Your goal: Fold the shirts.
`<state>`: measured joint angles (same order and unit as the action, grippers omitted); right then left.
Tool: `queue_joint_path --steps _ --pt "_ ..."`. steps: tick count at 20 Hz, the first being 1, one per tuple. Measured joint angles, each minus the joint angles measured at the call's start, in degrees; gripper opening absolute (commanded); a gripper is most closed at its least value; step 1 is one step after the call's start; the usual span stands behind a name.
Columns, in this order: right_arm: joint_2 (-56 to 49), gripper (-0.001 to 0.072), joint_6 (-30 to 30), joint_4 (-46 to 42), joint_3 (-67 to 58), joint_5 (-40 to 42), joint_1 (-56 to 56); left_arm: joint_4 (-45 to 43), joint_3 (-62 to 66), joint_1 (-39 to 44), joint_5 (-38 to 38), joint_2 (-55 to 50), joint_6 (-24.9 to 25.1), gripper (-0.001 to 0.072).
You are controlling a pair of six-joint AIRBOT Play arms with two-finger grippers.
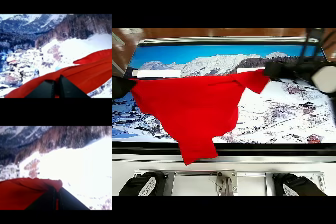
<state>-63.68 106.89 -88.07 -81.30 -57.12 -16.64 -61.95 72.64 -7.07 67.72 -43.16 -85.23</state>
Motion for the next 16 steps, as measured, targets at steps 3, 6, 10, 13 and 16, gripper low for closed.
queue_joint_path --steps 3,6,10,13,16 --pt "-10.21 0.0061 0.48 1.29 0.92 15.93 0.02 0.09 -2.6 0.0 -6.67 -6.49 0.13 0.0044" --pt "-19.89 0.0061 0.55 1.66 1.25 26.82 0.02 0.2 -3.63 0.0 -10.6 -14.88 0.44 0.0044" --pt "-29.2 0.0086 0.66 1.81 1.38 31.54 0.02 0.55 -4.09 0.7 -12.5 -26.88 0.24 0.0048" --pt "-32.41 0.0692 0.24 1.9 1.4 30.51 0.09 2.23 -4.15 1.68 -12.98 -34.62 -0.72 0.072" --pt "-31.85 0.0692 -2.86 1.77 0.63 26.86 0.94 3.72 -3.87 0.39 -10.84 -38.86 -1.03 0.0715"
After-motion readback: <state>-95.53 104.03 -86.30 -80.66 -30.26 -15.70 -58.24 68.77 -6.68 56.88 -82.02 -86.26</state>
